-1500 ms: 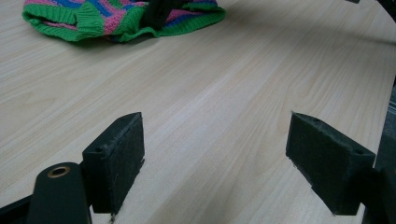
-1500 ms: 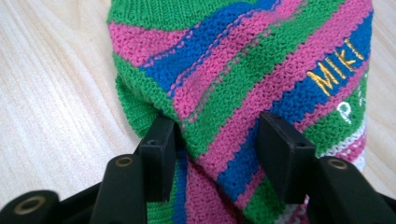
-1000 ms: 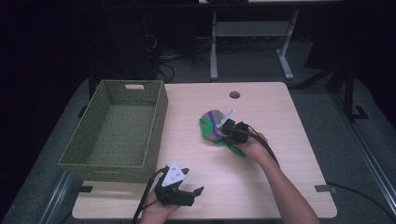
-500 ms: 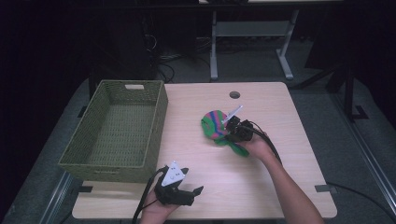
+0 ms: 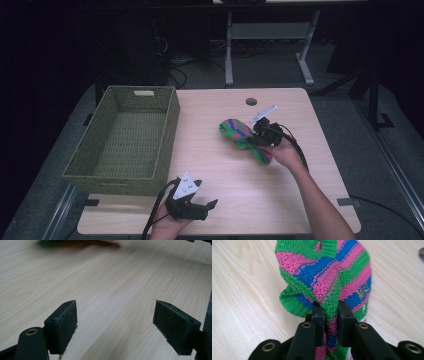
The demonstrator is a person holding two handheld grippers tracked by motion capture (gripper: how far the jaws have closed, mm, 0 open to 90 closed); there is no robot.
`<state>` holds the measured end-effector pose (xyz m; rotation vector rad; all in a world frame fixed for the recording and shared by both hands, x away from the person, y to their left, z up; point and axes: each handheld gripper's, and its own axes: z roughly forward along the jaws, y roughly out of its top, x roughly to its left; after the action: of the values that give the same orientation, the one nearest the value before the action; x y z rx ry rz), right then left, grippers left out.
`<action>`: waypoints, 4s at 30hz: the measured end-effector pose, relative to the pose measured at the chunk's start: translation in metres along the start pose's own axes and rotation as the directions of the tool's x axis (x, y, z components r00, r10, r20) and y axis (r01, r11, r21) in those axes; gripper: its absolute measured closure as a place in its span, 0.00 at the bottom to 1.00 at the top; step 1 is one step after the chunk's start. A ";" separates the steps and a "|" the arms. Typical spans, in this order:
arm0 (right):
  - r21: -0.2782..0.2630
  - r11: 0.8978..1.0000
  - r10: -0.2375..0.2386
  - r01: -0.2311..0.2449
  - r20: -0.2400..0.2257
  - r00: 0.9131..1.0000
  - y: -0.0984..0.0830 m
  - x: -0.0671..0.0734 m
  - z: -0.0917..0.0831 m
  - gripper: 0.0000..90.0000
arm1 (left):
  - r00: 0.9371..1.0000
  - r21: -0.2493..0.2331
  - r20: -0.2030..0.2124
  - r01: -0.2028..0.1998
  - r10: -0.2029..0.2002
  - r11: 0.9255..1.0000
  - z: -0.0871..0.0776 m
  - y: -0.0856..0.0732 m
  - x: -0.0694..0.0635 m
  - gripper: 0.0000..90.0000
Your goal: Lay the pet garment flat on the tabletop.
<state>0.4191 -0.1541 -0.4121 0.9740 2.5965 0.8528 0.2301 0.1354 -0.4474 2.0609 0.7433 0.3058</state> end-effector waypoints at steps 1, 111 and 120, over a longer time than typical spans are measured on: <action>-0.006 1.000 0.003 -0.003 -0.003 1.000 0.000 -0.002 -0.002 0.87 | 1.000 -0.002 -0.001 0.001 -0.001 1.000 0.000 0.000 0.000 0.21; -0.092 0.985 -0.163 0.149 -0.174 0.971 -0.032 0.078 -0.051 0.87 | 0.998 -0.037 0.004 0.056 -0.056 0.998 -0.006 -0.001 0.006 0.21; -0.060 0.985 -0.169 0.160 -0.201 0.965 -0.036 0.082 -0.039 0.87 | 0.998 -0.038 0.002 0.057 -0.057 0.998 -0.006 -0.001 0.006 0.21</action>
<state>0.3231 -0.1390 -0.4038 0.6780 2.7694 1.0091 0.2318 0.1430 -0.4453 1.9999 0.7887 0.2846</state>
